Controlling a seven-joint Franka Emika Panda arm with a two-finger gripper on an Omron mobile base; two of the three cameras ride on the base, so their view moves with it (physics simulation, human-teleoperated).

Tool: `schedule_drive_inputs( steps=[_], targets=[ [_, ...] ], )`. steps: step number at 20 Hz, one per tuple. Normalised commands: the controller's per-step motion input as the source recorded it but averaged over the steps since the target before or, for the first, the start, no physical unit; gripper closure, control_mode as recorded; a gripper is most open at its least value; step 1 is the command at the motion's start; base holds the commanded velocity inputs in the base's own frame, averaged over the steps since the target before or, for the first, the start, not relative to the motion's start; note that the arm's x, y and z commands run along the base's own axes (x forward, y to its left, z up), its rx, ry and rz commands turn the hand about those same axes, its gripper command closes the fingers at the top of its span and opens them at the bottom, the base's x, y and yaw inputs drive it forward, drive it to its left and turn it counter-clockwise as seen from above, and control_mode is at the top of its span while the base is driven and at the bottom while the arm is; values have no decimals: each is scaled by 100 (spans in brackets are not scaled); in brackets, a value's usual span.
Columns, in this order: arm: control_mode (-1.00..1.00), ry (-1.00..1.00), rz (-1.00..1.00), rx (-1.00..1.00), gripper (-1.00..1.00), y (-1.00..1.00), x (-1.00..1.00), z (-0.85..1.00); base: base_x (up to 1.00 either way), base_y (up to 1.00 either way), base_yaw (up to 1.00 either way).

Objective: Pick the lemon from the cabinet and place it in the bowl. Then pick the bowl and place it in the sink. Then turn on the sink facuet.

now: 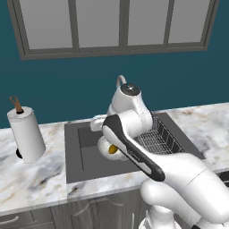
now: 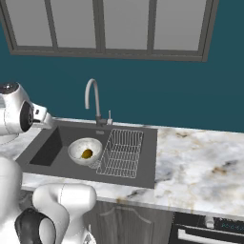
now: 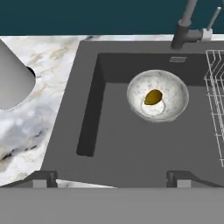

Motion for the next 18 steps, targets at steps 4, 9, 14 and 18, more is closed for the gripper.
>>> schedule_drive_inputs(
  steps=[4,9,14,18],
  targets=[
    [-100,0,-22,16,-100,-13,-64,100,0,0,0],
    [-100,0,-24,19,-100,-38,-44,88,0,0,0],
    [-100,0,-21,21,-100,-62,-34,53,0,0,0],
    [-100,0,-20,29,-100,-76,-16,16,0,0,0]
  ],
)
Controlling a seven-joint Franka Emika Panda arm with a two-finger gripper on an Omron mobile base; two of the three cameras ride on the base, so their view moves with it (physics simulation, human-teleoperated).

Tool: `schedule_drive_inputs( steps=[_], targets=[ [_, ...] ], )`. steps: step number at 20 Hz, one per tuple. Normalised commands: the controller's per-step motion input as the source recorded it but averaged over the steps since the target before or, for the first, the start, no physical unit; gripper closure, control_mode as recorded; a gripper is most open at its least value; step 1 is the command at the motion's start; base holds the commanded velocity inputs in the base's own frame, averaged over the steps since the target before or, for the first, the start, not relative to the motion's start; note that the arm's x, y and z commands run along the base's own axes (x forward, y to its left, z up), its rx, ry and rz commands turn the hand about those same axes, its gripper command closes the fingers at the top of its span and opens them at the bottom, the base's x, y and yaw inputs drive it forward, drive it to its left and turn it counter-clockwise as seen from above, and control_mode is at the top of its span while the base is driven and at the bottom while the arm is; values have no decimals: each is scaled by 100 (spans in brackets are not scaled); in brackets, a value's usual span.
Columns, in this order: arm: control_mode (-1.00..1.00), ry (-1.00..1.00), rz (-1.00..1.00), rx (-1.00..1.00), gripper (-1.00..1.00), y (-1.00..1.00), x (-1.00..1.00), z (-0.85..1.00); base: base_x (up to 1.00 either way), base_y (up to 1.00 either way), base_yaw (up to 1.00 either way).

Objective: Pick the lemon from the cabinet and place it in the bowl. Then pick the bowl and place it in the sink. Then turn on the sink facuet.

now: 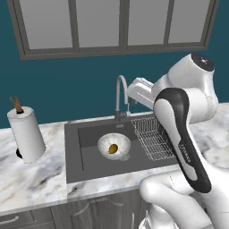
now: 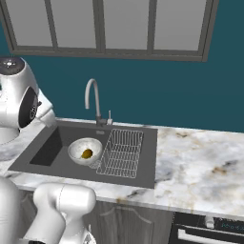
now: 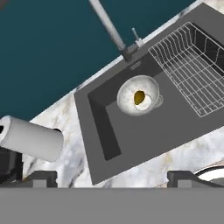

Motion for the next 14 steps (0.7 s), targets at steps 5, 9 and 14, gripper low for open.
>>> schedule_drive_inputs(
  steps=[5,9,14],
  targets=[
    [-100,0,-20,33,-100,-79,-13,0,0,0,0],
    [-100,0,-25,33,-100,-57,34,-13,0,0,0],
    [-100,3,-31,39,-100,-35,60,-28,0,0,0]
  ],
)
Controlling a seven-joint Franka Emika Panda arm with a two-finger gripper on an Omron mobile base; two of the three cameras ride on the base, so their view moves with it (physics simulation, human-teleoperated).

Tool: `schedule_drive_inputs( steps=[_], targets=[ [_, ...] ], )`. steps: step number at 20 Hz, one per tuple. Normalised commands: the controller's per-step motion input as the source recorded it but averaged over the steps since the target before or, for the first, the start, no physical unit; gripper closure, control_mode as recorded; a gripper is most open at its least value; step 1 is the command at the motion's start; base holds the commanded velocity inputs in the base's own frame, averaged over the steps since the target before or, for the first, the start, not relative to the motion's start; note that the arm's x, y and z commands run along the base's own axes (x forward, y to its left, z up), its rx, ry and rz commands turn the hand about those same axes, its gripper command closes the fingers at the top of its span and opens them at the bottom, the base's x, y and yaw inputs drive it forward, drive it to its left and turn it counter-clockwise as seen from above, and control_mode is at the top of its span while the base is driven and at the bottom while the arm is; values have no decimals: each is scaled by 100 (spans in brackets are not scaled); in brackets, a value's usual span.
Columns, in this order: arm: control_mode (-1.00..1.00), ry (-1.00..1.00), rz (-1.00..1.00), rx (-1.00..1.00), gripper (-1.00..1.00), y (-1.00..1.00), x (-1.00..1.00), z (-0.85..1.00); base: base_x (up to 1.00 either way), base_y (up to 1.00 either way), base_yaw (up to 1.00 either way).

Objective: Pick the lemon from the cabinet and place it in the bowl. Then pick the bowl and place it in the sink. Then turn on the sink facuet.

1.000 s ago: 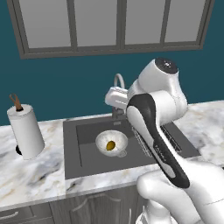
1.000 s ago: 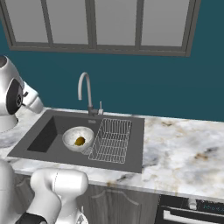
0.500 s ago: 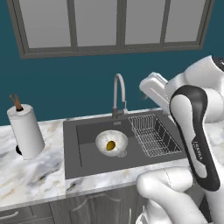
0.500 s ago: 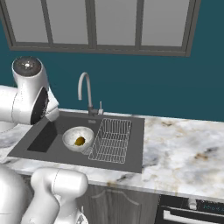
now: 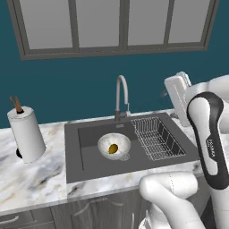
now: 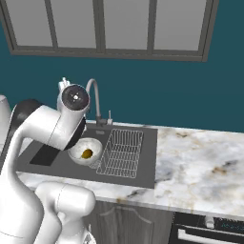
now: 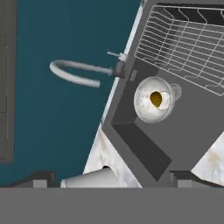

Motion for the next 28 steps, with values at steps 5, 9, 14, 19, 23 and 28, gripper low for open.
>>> schedule_drive_inputs(
  steps=[5,9,14,19,23,28],
  targets=[
    [-100,17,-35,39,-100,-11,39,-15,0,0,0],
    [-100,29,-28,46,-100,0,20,-11,0,0,0],
    [-100,25,-9,56,-100,-33,32,-34,0,0,0],
    [-100,12,0,56,-100,-38,57,-58,0,0,0],
    [-100,2,0,46,-100,-4,67,-60,0,0,0],
    [-100,0,-3,33,-100,29,52,-35,0,0,0]
  ],
)
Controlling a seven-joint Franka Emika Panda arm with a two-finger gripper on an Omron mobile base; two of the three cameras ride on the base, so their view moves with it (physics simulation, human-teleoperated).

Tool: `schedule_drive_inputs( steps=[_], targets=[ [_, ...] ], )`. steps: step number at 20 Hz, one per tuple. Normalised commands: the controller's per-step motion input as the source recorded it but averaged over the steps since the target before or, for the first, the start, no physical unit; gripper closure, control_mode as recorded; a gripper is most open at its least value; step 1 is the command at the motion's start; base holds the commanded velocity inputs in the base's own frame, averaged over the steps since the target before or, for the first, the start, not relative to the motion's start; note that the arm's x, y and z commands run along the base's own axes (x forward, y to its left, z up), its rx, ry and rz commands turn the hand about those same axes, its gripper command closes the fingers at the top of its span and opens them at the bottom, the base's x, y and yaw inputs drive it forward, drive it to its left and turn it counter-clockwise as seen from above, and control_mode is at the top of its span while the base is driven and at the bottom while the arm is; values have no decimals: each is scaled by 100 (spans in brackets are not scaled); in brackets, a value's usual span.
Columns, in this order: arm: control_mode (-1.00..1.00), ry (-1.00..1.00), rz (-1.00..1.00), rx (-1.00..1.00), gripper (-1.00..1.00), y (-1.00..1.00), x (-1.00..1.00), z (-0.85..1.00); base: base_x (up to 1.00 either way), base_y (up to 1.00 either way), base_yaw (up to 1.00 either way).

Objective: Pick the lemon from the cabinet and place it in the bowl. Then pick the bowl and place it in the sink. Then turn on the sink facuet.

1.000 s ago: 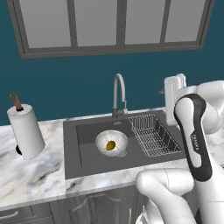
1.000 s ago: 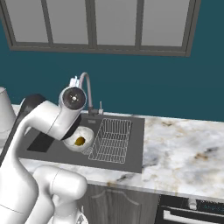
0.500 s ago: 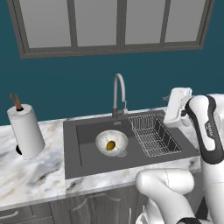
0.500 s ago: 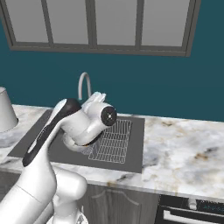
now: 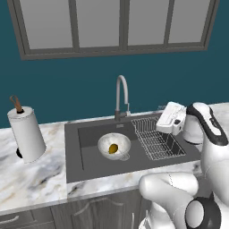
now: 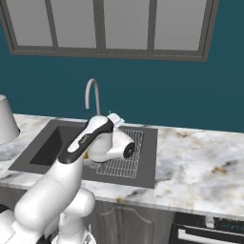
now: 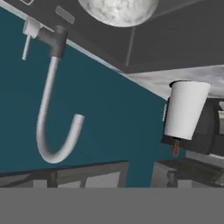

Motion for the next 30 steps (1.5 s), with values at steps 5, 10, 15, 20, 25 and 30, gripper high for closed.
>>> schedule_drive_inputs(
  steps=[5,10,15,20,25,30],
  targets=[
    [-100,3,-10,17,-100,24,48,-7,0,0,0],
    [-100,8,-8,13,-100,-3,60,-1,0,0,0],
    [-100,3,0,7,-100,-3,57,-24,0,0,0],
    [-100,0,0,1,-100,-6,53,-33,0,0,0],
    [-100,0,2,0,-100,-4,53,-21,0,0,0],
    [-100,2,0,0,-100,-3,55,-23,0,0,0]
  ],
)
